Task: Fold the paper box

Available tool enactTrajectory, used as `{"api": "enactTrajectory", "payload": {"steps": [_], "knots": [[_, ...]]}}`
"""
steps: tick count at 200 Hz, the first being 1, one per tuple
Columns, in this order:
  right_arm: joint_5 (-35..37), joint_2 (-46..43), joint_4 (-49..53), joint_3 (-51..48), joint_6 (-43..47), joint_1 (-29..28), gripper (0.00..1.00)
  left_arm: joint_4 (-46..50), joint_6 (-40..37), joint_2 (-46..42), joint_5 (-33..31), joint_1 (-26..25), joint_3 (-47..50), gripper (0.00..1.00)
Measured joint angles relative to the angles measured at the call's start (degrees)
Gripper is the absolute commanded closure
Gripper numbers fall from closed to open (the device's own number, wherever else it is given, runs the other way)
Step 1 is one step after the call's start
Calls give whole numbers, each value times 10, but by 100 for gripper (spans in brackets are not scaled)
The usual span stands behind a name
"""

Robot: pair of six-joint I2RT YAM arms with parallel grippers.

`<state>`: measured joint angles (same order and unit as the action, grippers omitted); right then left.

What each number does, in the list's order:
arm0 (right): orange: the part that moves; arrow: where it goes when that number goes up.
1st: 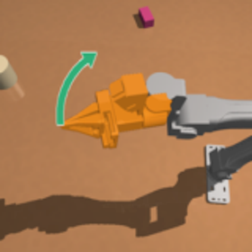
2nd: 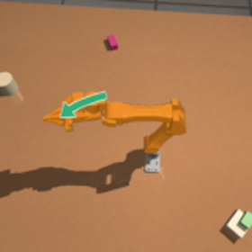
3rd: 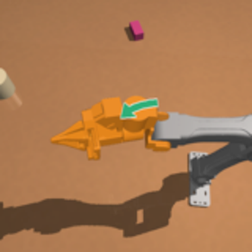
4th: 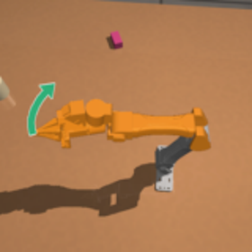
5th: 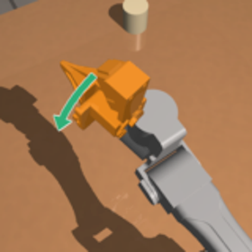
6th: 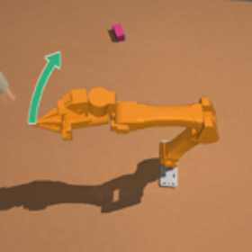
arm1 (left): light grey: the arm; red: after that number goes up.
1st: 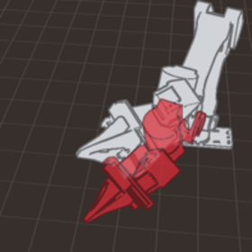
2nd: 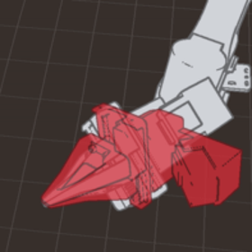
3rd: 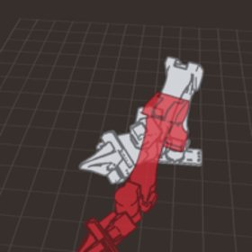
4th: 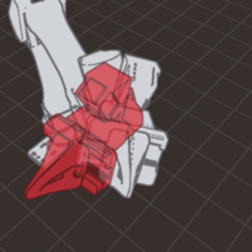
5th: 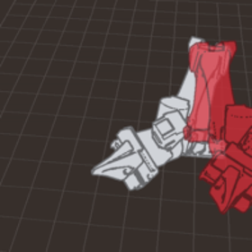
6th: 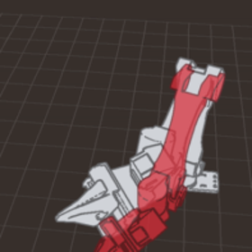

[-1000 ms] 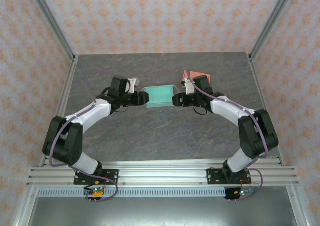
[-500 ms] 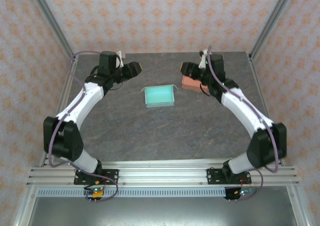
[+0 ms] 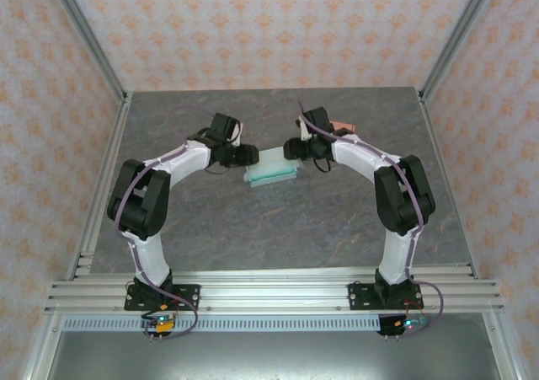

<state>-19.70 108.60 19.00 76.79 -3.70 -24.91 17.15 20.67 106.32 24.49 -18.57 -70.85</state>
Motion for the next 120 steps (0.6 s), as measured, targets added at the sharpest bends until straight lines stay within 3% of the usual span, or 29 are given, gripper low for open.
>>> {"api": "enactTrajectory", "payload": {"steps": [71,86,120], "knots": [[-7,-31,-6,-67,-4,9,36,-16,-7,-18,-5,0,58,45],[-27,-51,-8,-77,-17,21,35,-16,-8,-17,8,1,58,56],[-106,-83,-45,-91,-73,79,32,-70,8,-20,65,15,90,60]]}}
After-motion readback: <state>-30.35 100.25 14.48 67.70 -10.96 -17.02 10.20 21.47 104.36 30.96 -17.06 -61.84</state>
